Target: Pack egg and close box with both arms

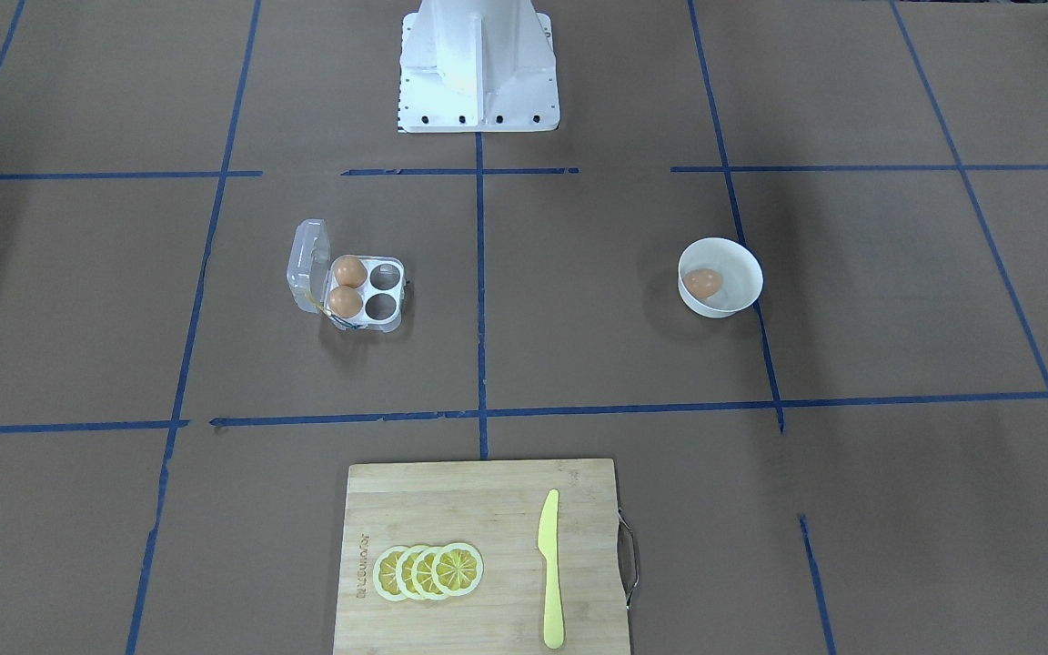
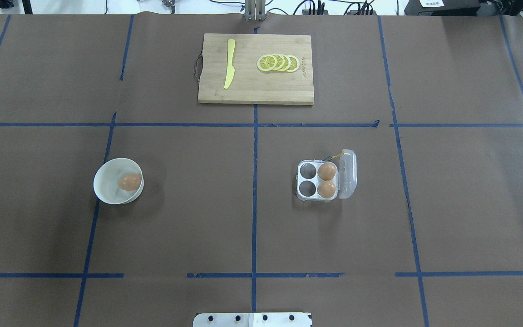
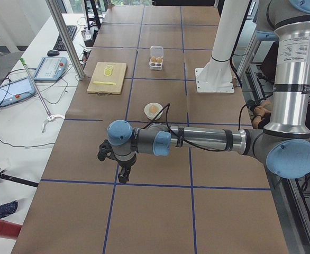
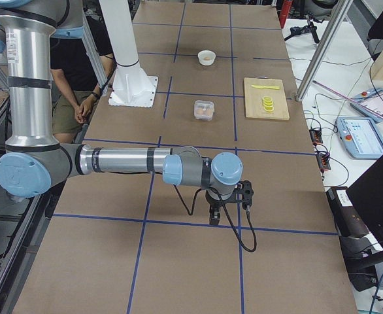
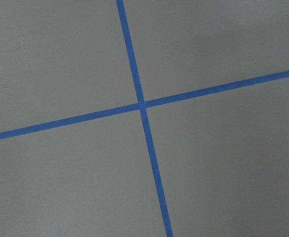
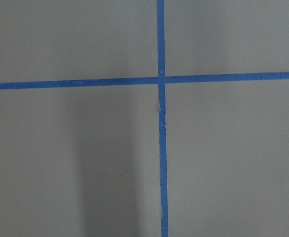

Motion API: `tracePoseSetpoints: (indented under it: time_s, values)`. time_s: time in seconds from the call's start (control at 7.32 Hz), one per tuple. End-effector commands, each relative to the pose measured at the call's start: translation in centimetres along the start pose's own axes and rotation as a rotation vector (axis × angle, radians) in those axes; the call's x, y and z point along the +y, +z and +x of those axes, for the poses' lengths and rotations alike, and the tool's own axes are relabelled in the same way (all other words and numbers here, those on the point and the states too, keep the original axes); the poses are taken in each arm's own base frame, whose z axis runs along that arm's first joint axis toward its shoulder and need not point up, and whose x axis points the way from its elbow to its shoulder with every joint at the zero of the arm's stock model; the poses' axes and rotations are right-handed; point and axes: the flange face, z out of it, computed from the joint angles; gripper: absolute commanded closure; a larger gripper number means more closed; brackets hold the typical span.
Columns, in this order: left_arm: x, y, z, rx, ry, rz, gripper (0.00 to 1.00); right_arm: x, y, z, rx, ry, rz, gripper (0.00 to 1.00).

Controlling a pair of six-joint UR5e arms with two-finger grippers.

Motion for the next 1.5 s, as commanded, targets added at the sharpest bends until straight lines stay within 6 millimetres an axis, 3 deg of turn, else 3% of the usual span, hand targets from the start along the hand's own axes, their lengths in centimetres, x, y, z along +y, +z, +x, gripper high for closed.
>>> tracePoseSetpoints:
  time_s: [0.0, 0.14, 0.41, 0.55, 0.68, 0.82, 0.96, 1.23, 1.37]
  values:
    - [-0.4, -0.5, 0.5, -0.004, 0.007, 0.01, 0.0, 0.0, -0.2, -0.1, -0.001, -0.002, 0.004, 0.0]
    - [-1.5, -1.3, 1.3, -0.007, 0.025, 0.027, 0.0, -0.2, -0.5, -0.4, -0.002, 0.005, 0.009, 0.0]
    - [-8.0, -7.5, 8.0, -0.02, 0.175, 0.156, 0.0, -0.7, -1.5, -1.6, -0.013, 0.033, 0.03, 0.0]
    - [-10.1, -8.2, 10.9, -0.011, 0.246, 0.194, 0.0, -1.6, -2.4, -2.7, -0.012, -0.001, 0.049, 0.0]
    - [-10.6, -8.7, 12.1, -0.009, 0.273, 0.214, 0.0, -3.3, -4.0, -4.3, -0.003, -0.037, 0.078, 0.0]
    - [-12.4, -10.2, 14.2, -0.008, 0.328, 0.264, 0.0, -3.6, -3.9, -4.3, -0.004, -0.013, 0.072, 0.0]
    - [-12.7, -9.2, 15.6, 0.022, 0.29, 0.25, 0.0, -3.5, -3.6, -4.2, 0.005, -0.003, 0.07, 0.0]
    - [-13.0, -5.2, 25.0, 0.081, 0.068, 0.192, 0.0, -3.0, -3.1, -3.5, 0.022, 0.019, 0.064, 0.0]
    - [-10.8, -5.0, 28.6, 0.085, -0.042, 0.199, 0.0, -2.9, -3.0, -3.3, 0.026, 0.02, 0.063, 0.0]
